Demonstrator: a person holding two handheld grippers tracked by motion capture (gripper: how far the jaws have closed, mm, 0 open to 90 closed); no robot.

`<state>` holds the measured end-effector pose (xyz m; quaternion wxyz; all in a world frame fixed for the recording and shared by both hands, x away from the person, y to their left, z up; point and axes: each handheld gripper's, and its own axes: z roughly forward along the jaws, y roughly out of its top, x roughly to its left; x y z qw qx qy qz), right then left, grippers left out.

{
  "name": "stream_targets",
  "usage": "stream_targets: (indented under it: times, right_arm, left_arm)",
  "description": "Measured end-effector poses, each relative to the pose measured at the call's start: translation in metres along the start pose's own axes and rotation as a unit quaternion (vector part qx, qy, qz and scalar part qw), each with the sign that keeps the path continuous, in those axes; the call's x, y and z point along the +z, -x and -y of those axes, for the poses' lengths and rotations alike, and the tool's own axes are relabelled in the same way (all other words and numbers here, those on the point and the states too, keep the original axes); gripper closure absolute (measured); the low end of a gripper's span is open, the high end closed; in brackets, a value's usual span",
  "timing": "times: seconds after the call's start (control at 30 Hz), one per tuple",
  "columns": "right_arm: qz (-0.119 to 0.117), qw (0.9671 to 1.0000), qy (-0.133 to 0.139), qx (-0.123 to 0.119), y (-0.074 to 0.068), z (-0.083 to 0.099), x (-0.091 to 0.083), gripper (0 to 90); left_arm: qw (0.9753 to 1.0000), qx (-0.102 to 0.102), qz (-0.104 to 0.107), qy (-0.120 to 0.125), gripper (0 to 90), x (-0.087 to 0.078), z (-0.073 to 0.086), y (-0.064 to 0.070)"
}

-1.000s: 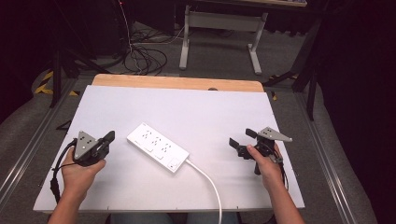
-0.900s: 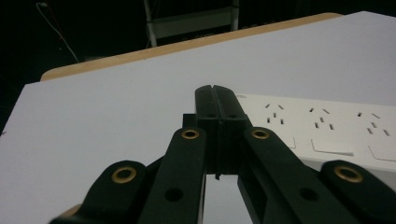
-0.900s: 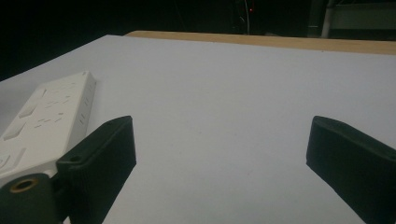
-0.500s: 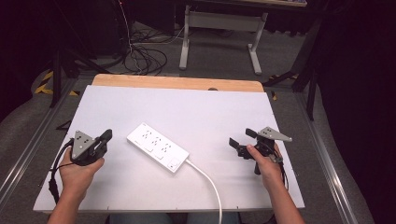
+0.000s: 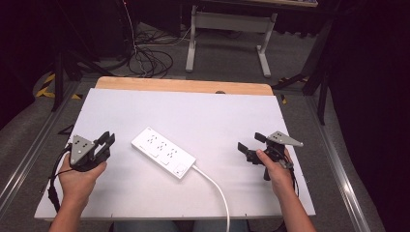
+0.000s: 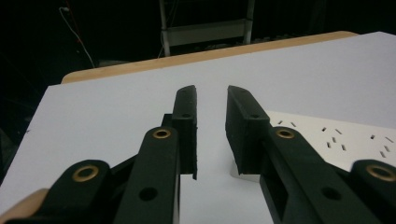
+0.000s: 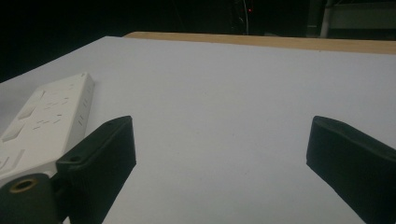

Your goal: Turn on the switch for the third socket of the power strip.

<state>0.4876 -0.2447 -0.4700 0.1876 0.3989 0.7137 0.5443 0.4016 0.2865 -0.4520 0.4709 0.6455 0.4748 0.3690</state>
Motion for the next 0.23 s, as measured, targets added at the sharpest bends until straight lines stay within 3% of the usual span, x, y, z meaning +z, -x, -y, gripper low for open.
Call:
stream_targets:
  times: [0.23]
  right_arm:
    - [-0.001, 1.0000, -0.001, 0.000, -0.0003, 0.0002, 0.0014, 8.9]
  left_arm:
    - [0.9998, -0.011, -0.013, 0.006, 65.8, -0.0022, 0.0000, -0.0033]
